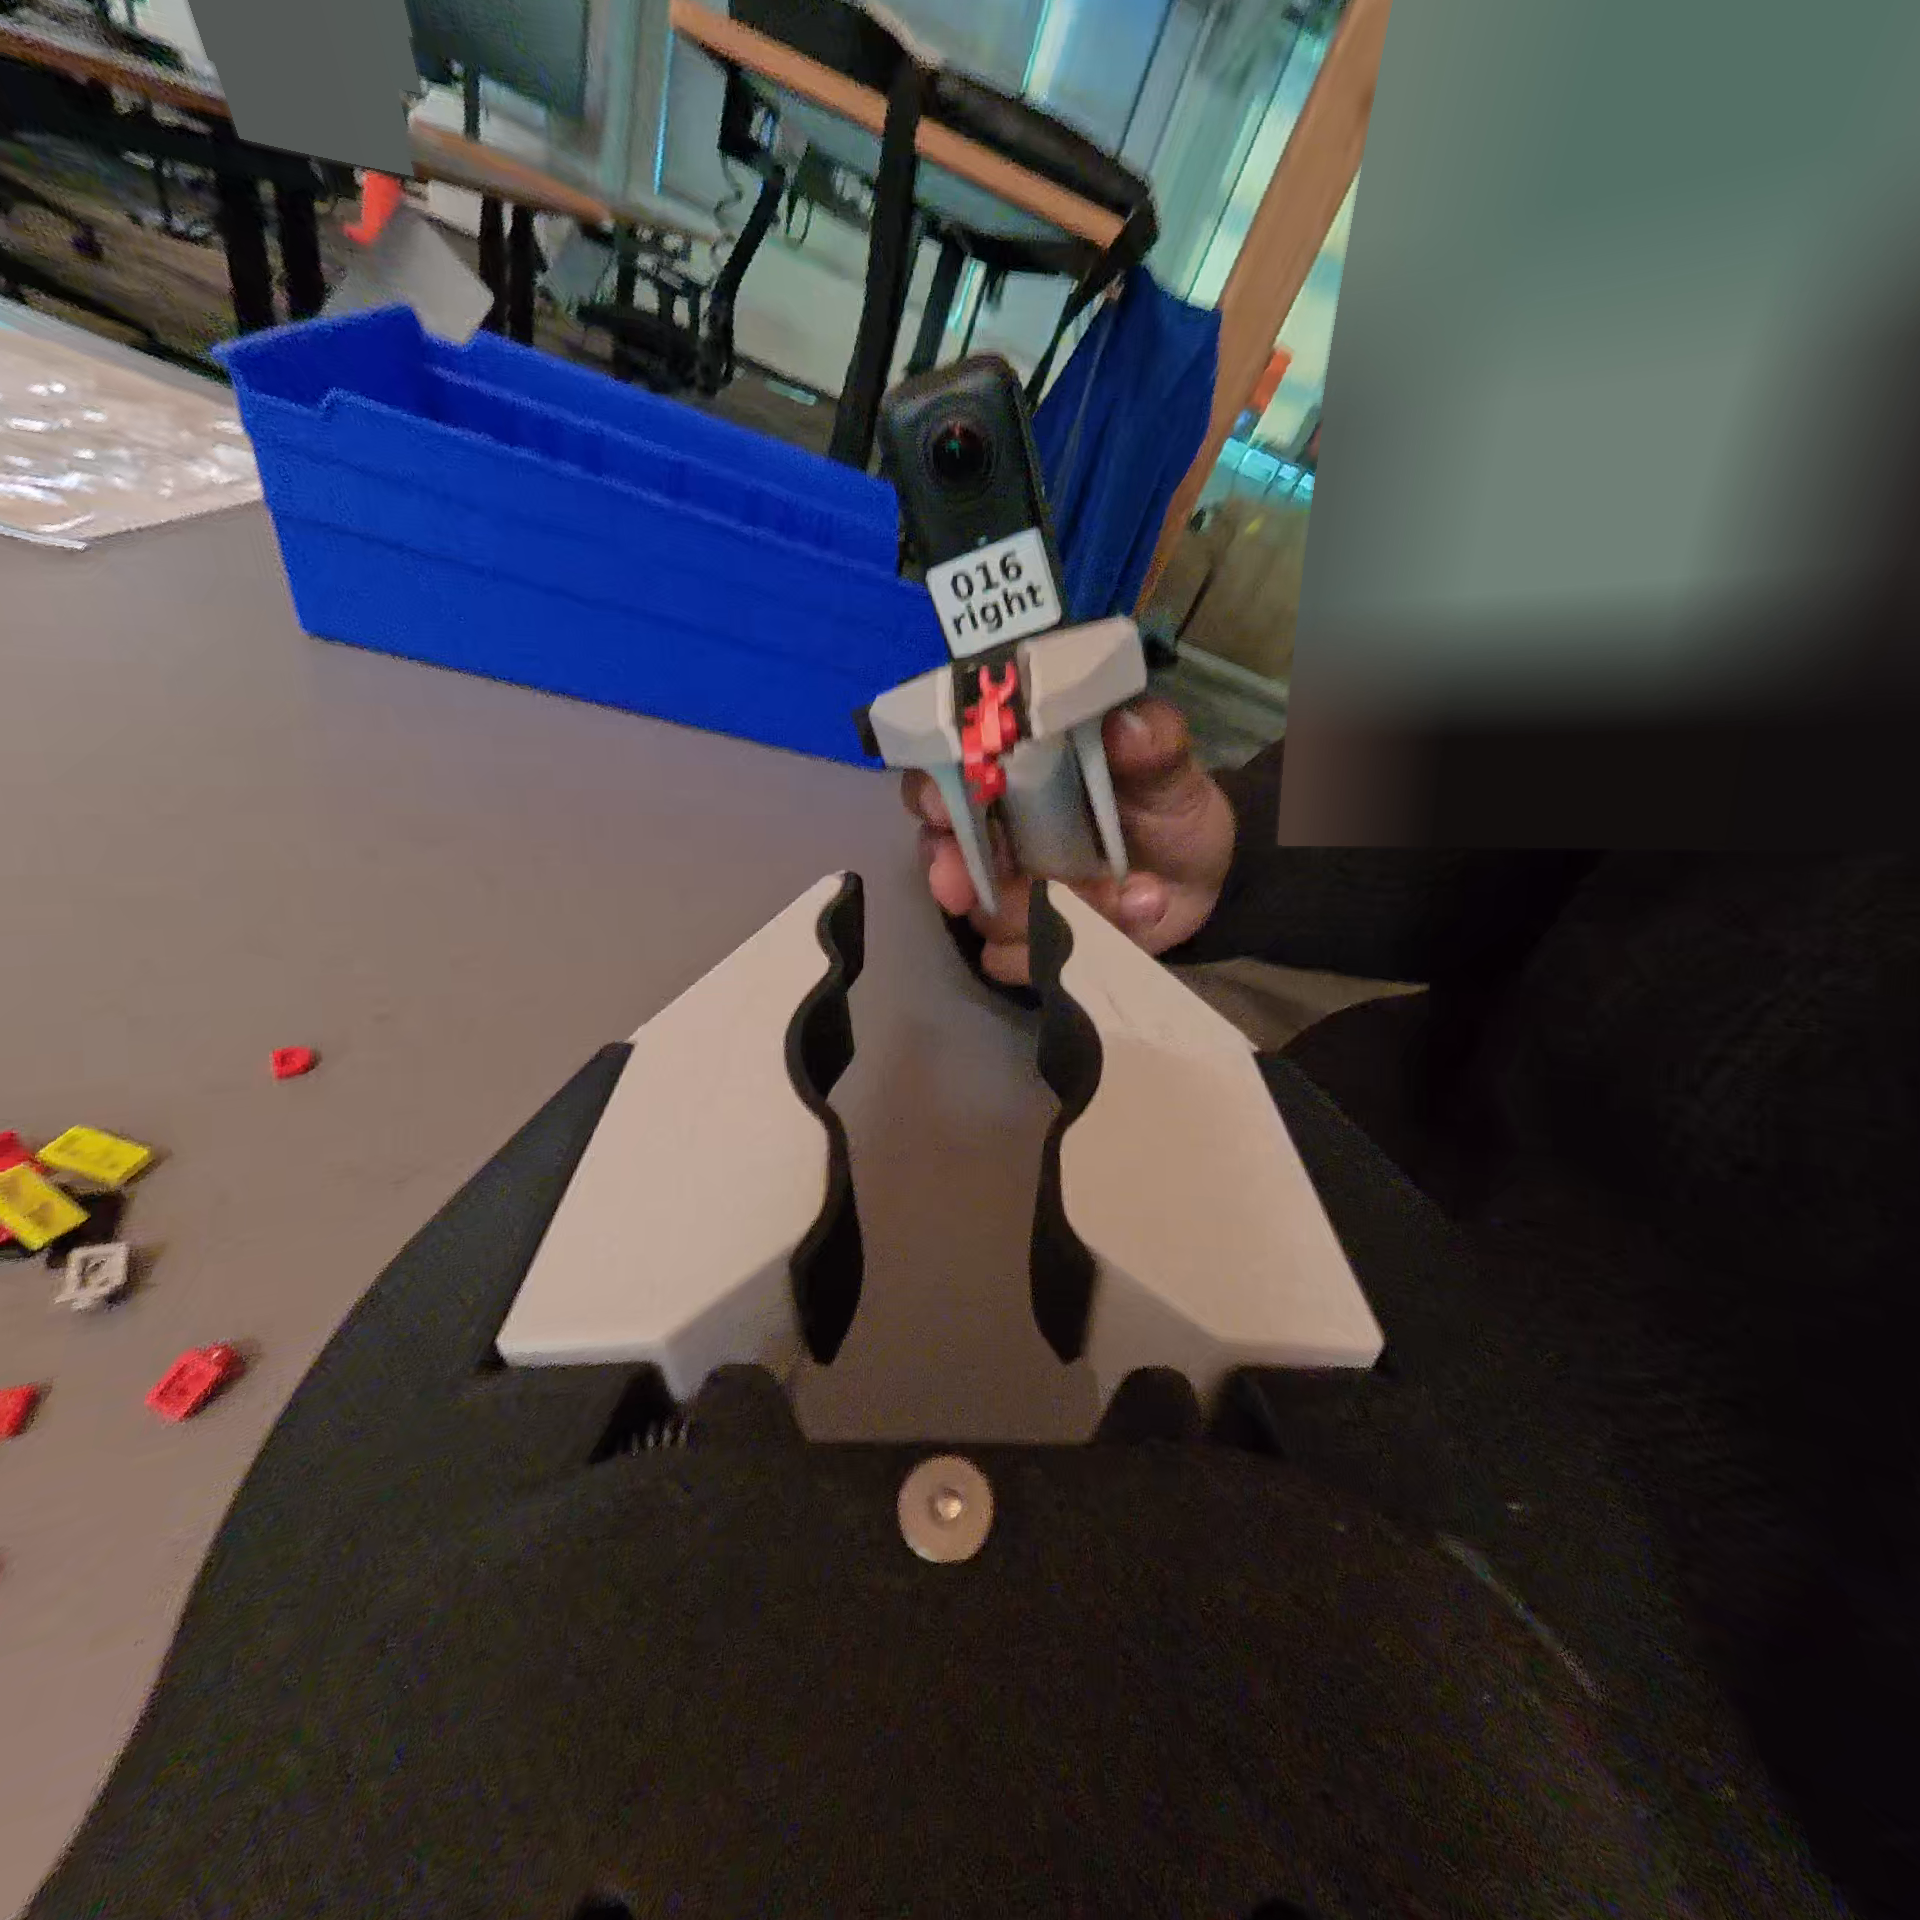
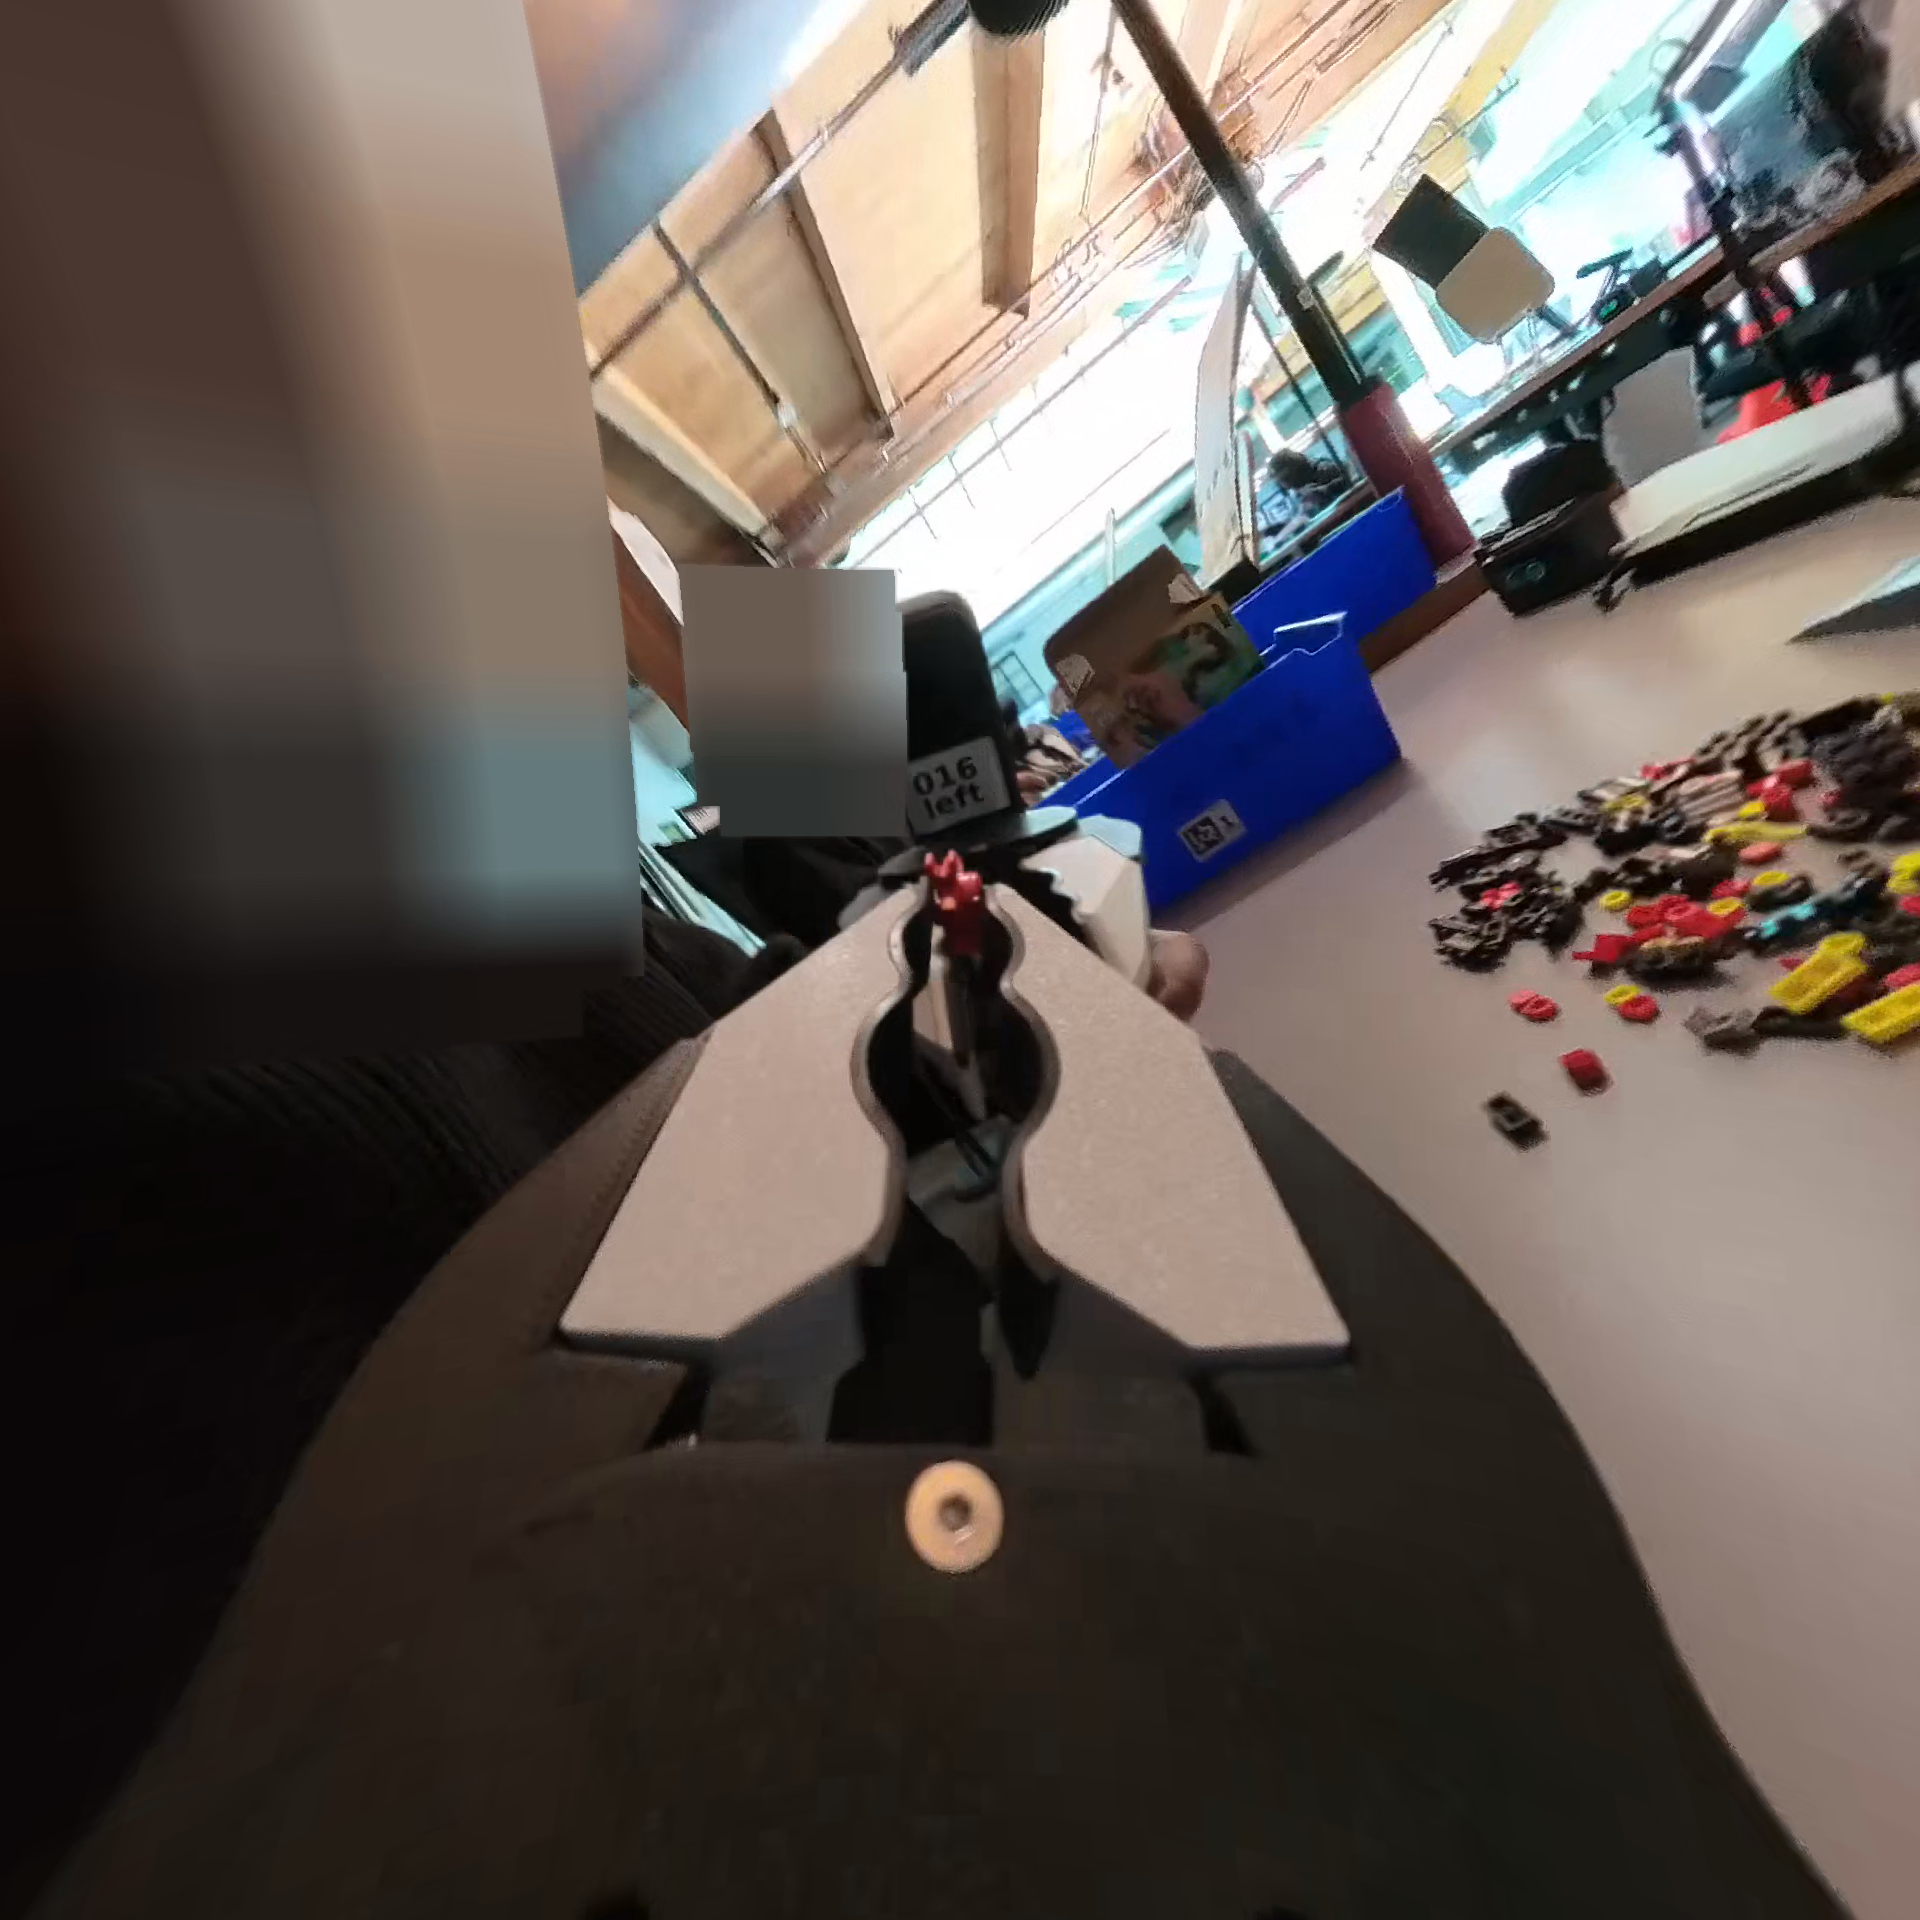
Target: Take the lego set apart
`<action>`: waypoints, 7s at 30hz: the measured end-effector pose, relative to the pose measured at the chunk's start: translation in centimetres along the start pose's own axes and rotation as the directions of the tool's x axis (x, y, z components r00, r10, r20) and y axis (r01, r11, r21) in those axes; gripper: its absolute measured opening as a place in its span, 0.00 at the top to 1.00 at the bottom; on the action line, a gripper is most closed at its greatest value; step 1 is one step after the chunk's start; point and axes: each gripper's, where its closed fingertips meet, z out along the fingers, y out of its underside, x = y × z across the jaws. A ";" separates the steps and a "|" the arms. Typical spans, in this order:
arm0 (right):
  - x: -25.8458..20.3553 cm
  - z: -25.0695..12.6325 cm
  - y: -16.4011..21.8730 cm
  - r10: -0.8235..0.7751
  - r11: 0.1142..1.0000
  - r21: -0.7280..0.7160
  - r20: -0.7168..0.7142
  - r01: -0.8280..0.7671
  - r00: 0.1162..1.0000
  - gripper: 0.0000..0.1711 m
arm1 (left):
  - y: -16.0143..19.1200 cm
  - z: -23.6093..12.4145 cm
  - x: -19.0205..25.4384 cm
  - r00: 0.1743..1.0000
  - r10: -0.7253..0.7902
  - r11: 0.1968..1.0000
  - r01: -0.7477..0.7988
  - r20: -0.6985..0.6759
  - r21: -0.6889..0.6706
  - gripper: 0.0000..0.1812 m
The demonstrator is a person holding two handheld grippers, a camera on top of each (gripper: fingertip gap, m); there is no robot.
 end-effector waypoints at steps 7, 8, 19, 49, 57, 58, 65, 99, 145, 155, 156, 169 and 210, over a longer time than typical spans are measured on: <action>-1.5 0.6 0.7 -0.088 0.996 -0.012 0.069 0.089 0.994 0.97 | -1.6 -0.7 1.5 0.996 -0.019 0.996 0.027 -0.088 0.090 0.93; -1.6 0.6 0.7 -0.095 0.995 -0.006 0.075 0.096 0.993 0.97 | -1.7 -0.8 1.7 0.995 -0.011 0.995 0.021 -0.097 0.095 0.93; -1.4 0.8 1.0 -0.211 0.977 -0.016 0.051 0.212 0.976 0.96 | -1.8 -1.0 2.1 0.993 0.087 0.991 -0.078 -0.083 0.106 1.00; -0.8 1.0 0.4 -0.294 0.955 -0.069 -0.082 0.289 0.952 0.98 | -1.5 -0.9 1.8 0.994 0.025 0.994 -0.014 -0.103 0.110 0.93; -1.0 0.9 0.4 -0.265 0.963 -0.073 -0.054 0.261 0.963 0.98 | -1.4 -0.9 1.6 0.994 0.015 0.995 -0.005 -0.104 0.101 0.99; -1.1 0.9 0.5 -0.269 0.962 -0.073 -0.051 0.265 0.962 0.98 | -1.3 -0.9 1.7 0.994 0.018 0.995 -0.007 -0.108 0.099 0.99; -1.6 1.2 0.4 -0.297 0.954 -0.054 -0.060 0.294 0.953 0.98 | -1.9 -1.3 2.0 0.996 -0.016 0.990 0.028 -0.084 0.136 1.00; 0.5 0.2 2.5 -0.536 0.791 -0.394 -0.081 0.467 0.840 1.00 | 0.4 -0.8 -3.8 0.927 -0.368 0.929 0.363 0.076 0.066 1.00; 5.3 -5.8 -0.1 -0.528 0.838 -0.373 -0.373 0.398 0.763 0.88 | -0.7 -48.2 -36.6 0.148 0.109 0.272 0.947 0.983 -0.173 0.87; 8.3 -7.6 -1.0 -0.491 0.865 -0.353 -0.450 0.356 0.746 0.90 | 4.1 -49.6 -37.2 0.200 0.112 0.046 0.977 0.973 -0.206 0.81; 8.4 -7.7 -0.9 -0.492 0.864 -0.358 -0.453 0.353 0.744 0.90 | 4.3 -49.3 -37.2 0.209 0.090 0.044 0.976 0.974 -0.214 0.87; 6.7 -6.6 -1.4 -0.480 0.874 -0.315 -0.437 0.370 0.761 0.90 | -0.5 -47.8 -37.0 0.311 0.306 0.187 0.907 0.900 -0.377 0.93; 8.8 -7.5 -0.4 -0.380 0.916 -0.299 -0.426 0.269 0.821 0.92 | 3.9 -51.3 -33.4 0.345 0.213 -0.169 0.934 0.914 -0.314 0.78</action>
